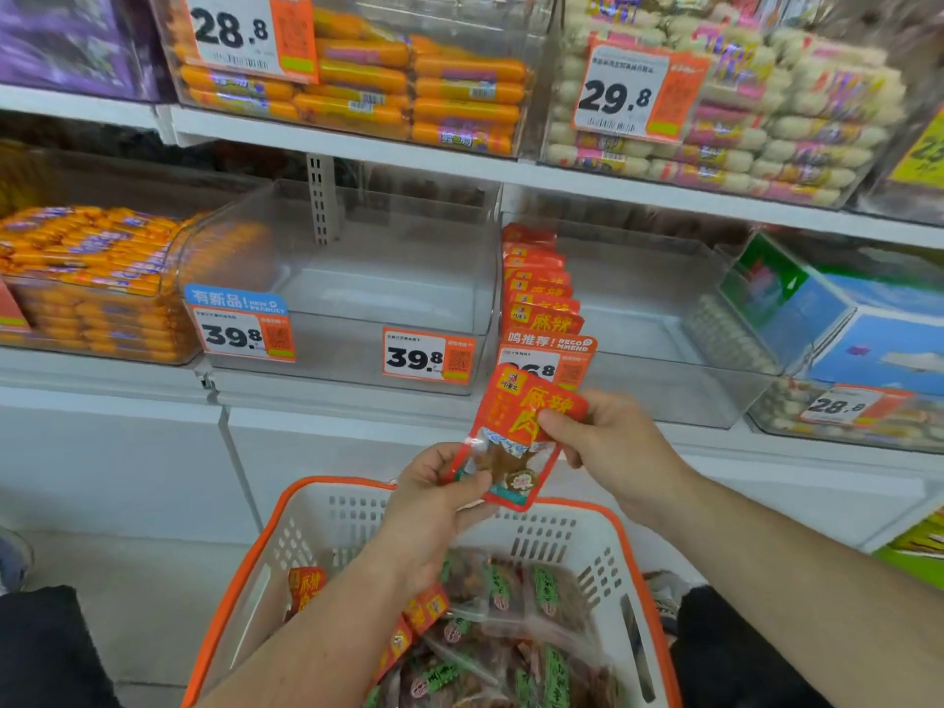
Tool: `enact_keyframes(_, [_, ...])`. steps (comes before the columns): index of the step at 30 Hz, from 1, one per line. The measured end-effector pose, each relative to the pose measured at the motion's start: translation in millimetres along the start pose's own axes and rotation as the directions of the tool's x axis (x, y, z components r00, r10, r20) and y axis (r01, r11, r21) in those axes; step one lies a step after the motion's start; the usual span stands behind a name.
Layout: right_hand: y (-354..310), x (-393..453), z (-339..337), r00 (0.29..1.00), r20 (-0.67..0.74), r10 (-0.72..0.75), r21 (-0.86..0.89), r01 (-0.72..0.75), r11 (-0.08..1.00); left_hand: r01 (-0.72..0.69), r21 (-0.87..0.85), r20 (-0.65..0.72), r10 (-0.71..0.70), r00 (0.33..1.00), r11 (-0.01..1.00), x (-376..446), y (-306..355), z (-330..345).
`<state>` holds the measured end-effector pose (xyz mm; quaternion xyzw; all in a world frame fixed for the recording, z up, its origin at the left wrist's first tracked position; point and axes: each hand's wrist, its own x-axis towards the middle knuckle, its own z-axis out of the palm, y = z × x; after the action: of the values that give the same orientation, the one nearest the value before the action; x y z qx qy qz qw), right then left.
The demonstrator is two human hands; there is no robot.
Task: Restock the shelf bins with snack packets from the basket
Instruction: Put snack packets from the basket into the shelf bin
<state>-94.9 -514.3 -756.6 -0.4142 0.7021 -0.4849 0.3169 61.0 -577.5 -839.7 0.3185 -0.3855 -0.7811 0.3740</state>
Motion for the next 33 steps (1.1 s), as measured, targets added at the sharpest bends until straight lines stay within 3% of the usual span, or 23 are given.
enact_keyframes(2, [-28.3,6.7,-16.9,0.983,-0.066,-0.171,-0.034,0.169,0.985,-0.126,0.139,0.049,0.12,0.992,0.982,8.8,19.7,11.5])
enact_keyframes(5, [-65.4,20.5,-46.8,0.894,-0.197,-0.403,-0.133,0.383,0.914,-0.333,0.348,0.02,0.348,0.937,0.876,29.3,50.7,30.2])
enact_keyframes(8, [-79.6,38.0,-66.5,0.841,-0.251,-0.479,-0.21,0.436,0.875,-0.501,0.625,0.084,0.586,0.806,0.599,54.5,70.8,41.5])
enact_keyframes(12, [-78.6,58.5,-66.9,0.867,-0.247,-0.434,-0.269,0.369,0.89,-0.565,0.814,0.319,0.708,0.63,0.135,76.7,86.4,46.3])
enact_keyframes(14, [-74.8,67.6,-63.7,0.872,-0.247,-0.423,-0.316,0.34,0.886,-0.529,0.848,0.356,0.695,0.624,0.04,85.9,93.8,50.2])
enact_keyframes(17, [-69.3,79.3,-58.1,0.89,-0.212,-0.405,-0.416,0.293,0.861,-0.447,0.894,0.334,0.623,0.708,0.029,99.0,101.1,55.6])
enact_keyframes(21, [-61.7,89.4,-49.7,0.943,-0.116,-0.312,-0.555,0.199,0.807,-0.425,0.887,0.292,0.494,0.819,0.179,105.0,99.2,57.0])
enact_keyframes(26, [-58.3,101.4,-46.3,0.976,-0.105,-0.192,-0.555,0.102,0.825,-0.406,0.905,0.3,0.491,0.818,0.123,104.3,95.4,55.2])
enact_keyframes(33, [-66.3,110.5,-41.4,0.998,0.033,-0.054,-0.734,0.061,0.677,-0.342,0.923,0.233,0.452,0.861,0.176,106.7,99.5,64.4])
